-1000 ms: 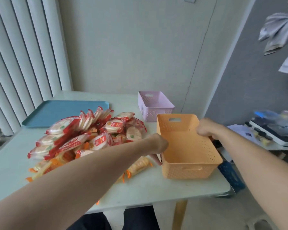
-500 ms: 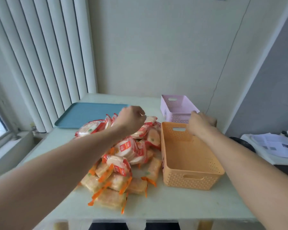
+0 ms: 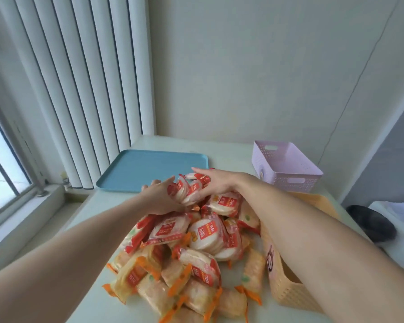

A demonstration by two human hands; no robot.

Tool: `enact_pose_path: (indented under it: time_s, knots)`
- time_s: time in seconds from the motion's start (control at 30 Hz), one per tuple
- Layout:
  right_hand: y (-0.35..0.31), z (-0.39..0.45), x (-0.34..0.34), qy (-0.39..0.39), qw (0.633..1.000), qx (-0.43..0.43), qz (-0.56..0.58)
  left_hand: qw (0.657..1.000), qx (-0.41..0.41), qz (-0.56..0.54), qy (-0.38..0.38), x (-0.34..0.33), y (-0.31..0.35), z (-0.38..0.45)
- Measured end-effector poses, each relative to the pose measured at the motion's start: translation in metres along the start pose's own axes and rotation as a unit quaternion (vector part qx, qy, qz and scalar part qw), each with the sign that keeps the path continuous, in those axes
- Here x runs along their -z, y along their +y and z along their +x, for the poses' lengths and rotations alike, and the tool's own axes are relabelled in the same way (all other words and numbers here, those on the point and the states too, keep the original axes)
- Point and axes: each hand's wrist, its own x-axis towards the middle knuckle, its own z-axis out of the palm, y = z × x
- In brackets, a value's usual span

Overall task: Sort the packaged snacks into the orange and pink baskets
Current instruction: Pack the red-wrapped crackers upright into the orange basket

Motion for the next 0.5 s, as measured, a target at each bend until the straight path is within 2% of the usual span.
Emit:
enact_pose_path:
  time_s: [0.13, 0.23, 0.4, 0.5]
  knots:
    - [-0.007, 0.015, -0.015, 0.002, 0.999, 0.026, -0.026, 0.999, -0.030, 0.004, 0.042, 0.000, 0.003, 0.004]
    - [-0.014, 0.019, -0.021, 0.054, 0.996, 0.055, -0.049, 0.996, -0.052, -0.008, 0.075, 0.000, 0.007, 0.004]
    - [-0.021, 0.009, -0.015, 0.146, 0.985, 0.083, -0.025, 0.977, -0.086, -0.132, 0.144, 0.007, 0.014, 0.001]
    - [-0.028, -0.007, 0.001, 0.213, 0.971, 0.105, 0.010, 0.948, -0.120, -0.223, 0.193, 0.015, 0.025, -0.004]
